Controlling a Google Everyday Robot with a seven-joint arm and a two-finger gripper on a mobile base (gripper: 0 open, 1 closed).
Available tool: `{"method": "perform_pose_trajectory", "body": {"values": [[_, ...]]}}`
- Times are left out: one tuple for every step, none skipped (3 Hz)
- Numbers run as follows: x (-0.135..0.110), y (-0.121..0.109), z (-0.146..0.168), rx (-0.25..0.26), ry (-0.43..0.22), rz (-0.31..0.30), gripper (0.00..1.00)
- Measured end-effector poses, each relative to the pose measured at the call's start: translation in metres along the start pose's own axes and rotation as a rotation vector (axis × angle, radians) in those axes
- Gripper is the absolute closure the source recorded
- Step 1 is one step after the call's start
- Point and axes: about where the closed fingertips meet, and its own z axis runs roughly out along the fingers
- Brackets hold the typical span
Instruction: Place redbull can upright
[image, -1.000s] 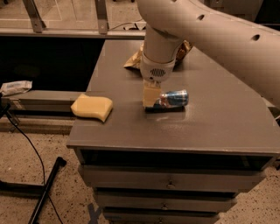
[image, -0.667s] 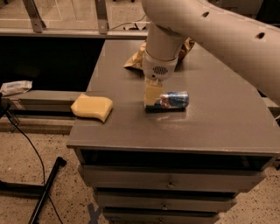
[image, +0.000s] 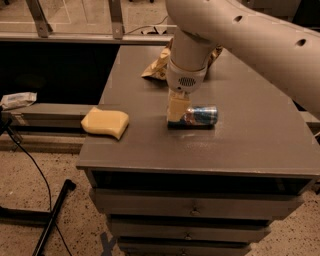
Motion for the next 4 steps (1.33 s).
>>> {"method": "perform_pose_trajectory", "body": {"values": [[0.004,0.002,0.003,-0.004,0.011,-0.006,0.07],[0.006,0.003,0.005,-0.008,0.017,-0.008,0.00],[0.006,0.006,0.010,-0.018,0.018,-0.012,0.25],[0.001,0.011,0.016,-0.029,0.019,-0.022,0.47]]}}
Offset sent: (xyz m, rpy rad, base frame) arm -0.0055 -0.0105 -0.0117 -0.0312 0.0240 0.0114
